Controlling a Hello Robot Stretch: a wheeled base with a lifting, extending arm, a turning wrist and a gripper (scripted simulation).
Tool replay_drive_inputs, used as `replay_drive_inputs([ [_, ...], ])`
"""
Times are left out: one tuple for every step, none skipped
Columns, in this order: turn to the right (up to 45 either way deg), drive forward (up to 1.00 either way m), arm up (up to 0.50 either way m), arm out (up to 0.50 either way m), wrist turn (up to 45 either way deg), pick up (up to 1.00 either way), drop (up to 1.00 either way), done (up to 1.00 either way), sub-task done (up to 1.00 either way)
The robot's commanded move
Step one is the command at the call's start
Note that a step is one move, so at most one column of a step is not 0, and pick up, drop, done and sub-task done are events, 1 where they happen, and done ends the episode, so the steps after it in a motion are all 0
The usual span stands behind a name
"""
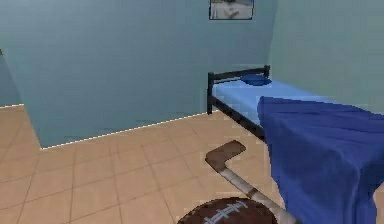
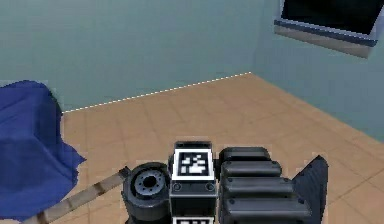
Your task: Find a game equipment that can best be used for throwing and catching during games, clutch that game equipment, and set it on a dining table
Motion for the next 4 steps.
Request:
replay_drive_inputs([
  [-45.0,0.0,0.0,0.0,0.0,0.0,0.0,0.0,0.0],
  [-45.0,0.0,0.0,0.0,0.0,0.0,0.0,0.0,0.0],
  [45.0,0.0,0.0,0.0,0.0,0.0,0.0,0.0,0.0],
  [45.0,0.0,0.0,0.0,0.0,0.0,0.0,0.0,0.0],
])
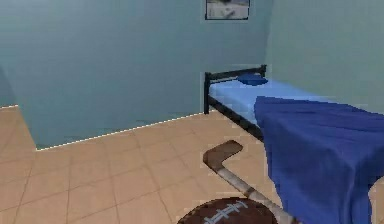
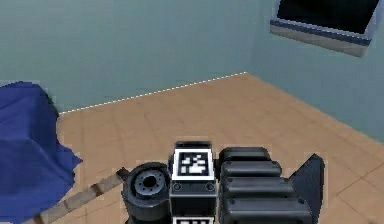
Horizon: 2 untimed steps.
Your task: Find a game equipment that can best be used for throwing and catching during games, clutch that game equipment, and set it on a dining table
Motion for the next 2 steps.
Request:
replay_drive_inputs([
  [9.0,0.0,0.0,0.0,0.0,0.0,0.0,0.0,0.0],
  [45.0,0.0,0.0,0.0,0.0,0.0,0.0,0.0,0.0],
])
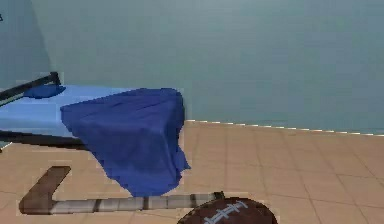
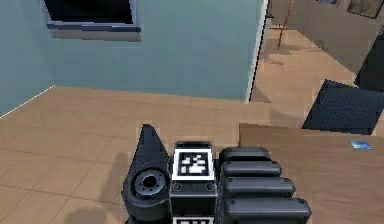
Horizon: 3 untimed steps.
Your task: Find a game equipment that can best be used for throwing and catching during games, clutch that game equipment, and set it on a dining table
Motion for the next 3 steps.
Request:
replay_drive_inputs([
  [45.0,0.0,0.0,0.0,0.0,0.0,0.0,0.0,0.0],
  [9.0,0.0,0.0,0.0,0.0,0.0,0.0,0.0,0.0],
  [0.0,0.05,0.0,0.0,0.0,0.0,0.0,0.0,0.0],
])
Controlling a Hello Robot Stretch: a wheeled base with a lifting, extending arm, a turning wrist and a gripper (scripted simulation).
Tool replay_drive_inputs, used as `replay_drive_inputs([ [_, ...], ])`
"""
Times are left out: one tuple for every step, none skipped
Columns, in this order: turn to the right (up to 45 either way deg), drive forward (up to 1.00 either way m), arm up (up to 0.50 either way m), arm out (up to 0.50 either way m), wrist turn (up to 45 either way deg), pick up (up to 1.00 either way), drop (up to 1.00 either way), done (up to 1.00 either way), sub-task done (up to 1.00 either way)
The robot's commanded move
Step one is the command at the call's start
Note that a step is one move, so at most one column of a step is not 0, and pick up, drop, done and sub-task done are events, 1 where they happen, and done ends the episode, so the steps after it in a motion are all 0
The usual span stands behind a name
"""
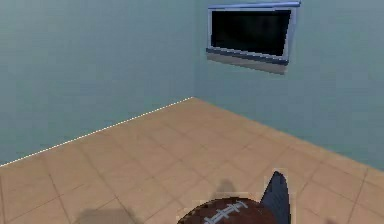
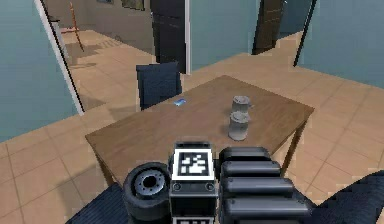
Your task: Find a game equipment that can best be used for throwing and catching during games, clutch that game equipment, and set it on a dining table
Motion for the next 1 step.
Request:
replay_drive_inputs([
  [45.0,0.0,0.0,0.0,0.0,0.0,0.0,0.0,0.0],
])
